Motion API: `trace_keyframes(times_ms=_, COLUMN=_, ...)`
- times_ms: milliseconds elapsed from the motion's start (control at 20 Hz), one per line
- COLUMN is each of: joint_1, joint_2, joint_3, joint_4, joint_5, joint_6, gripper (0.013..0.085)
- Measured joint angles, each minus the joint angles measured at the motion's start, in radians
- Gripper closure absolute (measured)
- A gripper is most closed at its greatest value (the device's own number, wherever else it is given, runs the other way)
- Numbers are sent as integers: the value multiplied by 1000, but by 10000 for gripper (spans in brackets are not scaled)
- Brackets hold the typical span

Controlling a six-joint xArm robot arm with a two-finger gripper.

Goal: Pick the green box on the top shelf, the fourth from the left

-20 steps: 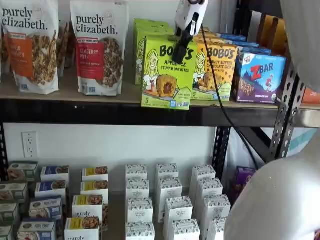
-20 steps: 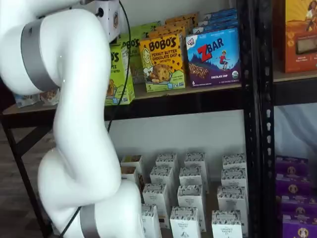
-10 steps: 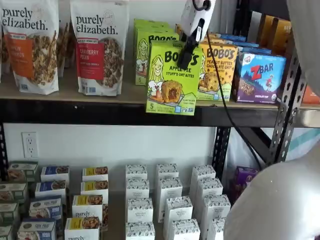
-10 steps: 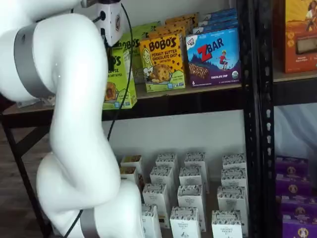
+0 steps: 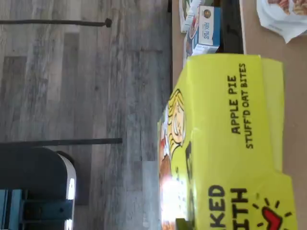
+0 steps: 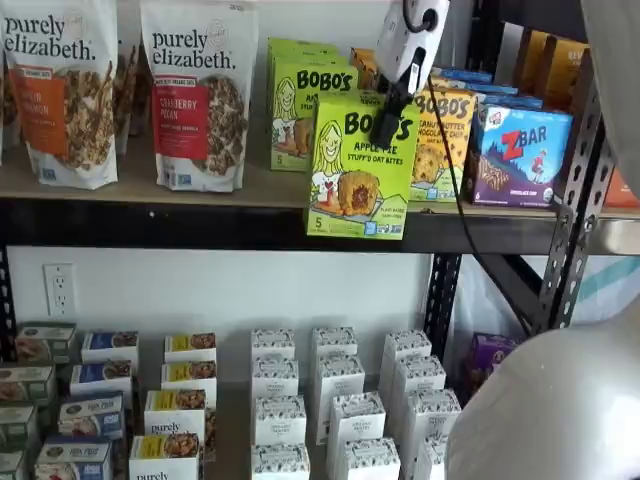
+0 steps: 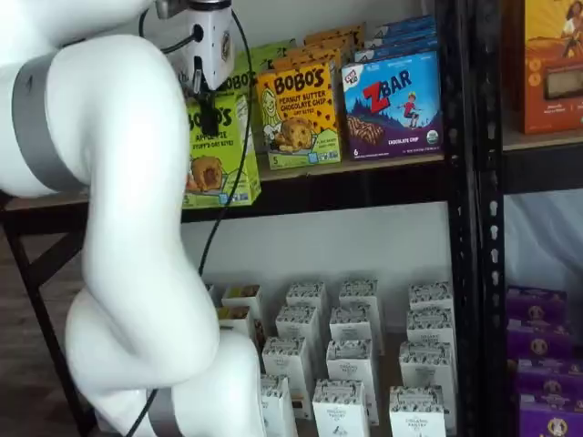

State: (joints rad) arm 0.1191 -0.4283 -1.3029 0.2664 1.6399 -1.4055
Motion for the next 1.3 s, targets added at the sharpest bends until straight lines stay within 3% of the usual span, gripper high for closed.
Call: trace_keyframes(times_ms=1300, joint_1=-124, joint_2=-91, joint_3=128, joint_4=-9, joint_5=11, joint_6=-130, gripper=690)
